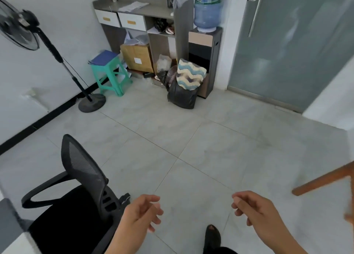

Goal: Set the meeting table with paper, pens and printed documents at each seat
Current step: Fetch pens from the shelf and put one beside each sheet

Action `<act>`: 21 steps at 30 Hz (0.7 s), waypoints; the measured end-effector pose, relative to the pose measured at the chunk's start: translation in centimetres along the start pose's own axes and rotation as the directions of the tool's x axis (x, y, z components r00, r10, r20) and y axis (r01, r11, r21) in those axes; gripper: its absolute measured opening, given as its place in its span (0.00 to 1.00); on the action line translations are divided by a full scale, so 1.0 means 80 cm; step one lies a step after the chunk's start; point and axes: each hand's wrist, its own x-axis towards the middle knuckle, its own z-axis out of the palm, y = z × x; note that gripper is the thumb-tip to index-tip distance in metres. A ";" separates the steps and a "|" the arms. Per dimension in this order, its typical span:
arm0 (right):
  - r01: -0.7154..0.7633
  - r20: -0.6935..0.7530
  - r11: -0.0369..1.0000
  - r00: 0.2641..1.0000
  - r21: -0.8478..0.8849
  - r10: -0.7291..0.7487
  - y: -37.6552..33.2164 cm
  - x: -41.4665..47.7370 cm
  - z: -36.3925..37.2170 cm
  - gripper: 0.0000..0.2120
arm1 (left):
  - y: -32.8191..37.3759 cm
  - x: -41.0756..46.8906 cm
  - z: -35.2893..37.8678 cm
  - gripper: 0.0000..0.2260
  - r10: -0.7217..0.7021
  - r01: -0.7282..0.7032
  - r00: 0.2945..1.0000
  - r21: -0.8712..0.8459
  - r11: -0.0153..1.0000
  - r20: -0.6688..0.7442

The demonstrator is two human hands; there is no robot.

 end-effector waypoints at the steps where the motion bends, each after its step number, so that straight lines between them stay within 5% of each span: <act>1: 0.011 0.041 1.000 0.999 -0.018 -0.010 -0.020 0.030 0.000 0.05 | 0.018 0.019 0.000 0.11 0.004 -0.004 1.000 -0.017 1.000 -0.019; 12: 0.202 0.366 0.963 0.922 -0.179 -0.125 -0.196 0.323 0.067 0.04 | 0.064 0.198 -0.059 0.05 -0.150 0.107 0.951 -0.168 0.980 -0.269; 21: 0.199 0.343 0.967 0.930 -0.158 -0.135 -0.325 0.513 0.184 0.04 | 0.162 0.442 -0.195 0.04 -0.047 0.004 0.956 -0.147 0.989 -0.288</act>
